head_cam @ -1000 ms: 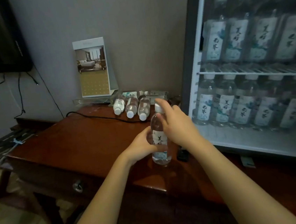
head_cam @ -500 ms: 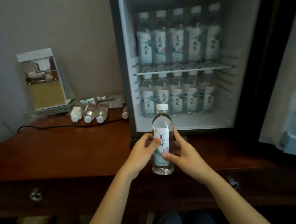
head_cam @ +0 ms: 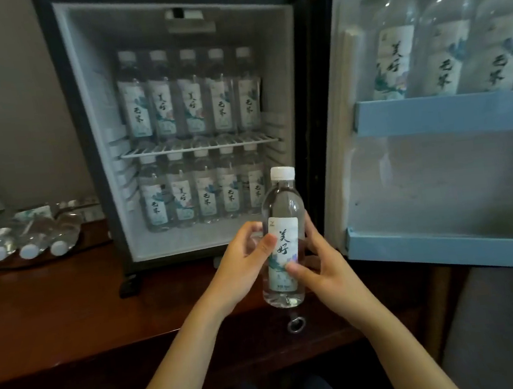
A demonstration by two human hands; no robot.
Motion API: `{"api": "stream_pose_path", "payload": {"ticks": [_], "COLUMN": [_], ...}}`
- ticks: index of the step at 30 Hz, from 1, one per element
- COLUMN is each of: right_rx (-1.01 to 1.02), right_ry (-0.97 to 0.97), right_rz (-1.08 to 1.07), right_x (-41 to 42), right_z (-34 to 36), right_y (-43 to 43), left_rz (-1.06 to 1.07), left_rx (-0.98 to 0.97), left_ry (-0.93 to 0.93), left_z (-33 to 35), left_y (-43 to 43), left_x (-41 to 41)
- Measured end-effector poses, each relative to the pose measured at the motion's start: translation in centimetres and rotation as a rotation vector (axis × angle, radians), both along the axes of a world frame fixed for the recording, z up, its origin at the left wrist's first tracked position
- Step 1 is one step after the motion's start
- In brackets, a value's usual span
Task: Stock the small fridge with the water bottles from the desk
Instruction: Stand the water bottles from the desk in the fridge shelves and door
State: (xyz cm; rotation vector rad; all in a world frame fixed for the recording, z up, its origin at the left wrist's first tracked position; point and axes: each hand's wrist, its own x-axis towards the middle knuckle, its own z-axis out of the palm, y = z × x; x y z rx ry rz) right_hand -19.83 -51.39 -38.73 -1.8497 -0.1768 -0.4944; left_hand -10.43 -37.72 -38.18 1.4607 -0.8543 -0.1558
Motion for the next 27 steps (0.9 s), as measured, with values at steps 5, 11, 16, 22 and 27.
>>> {"api": "stream_pose_path", "payload": {"ticks": [5,11,16,22,27], "right_rx": [-0.056,-0.142,-0.213,-0.235,-0.148], "right_ry": [-0.111,-0.233,-0.264,-0.277,-0.223], "right_rz": [-0.08,-0.177,-0.263,-0.312,-0.288], "right_x": [-2.5,-4.9,-4.8,-3.8,-3.1], "right_z": [1.8,4.7,5.2,4.4,3.8], "right_y": [-3.3,-6.7,-9.1,-10.8,-11.7], "left_rz": [-0.097,-0.178,-0.189,-0.169,-0.114], "left_rx": [-0.071,-0.137,-0.122,-0.092,-0.046], "left_ry": [-0.145,-0.194,-0.201,-0.171,-0.17], "left_z": [2.9,5.2,5.6,5.0,4.9], "left_y": [-4.0,-8.7,-11.4,-13.4,-14.3], "left_x": [-2.5,-4.3,-4.7,-4.3,-4.1]}}
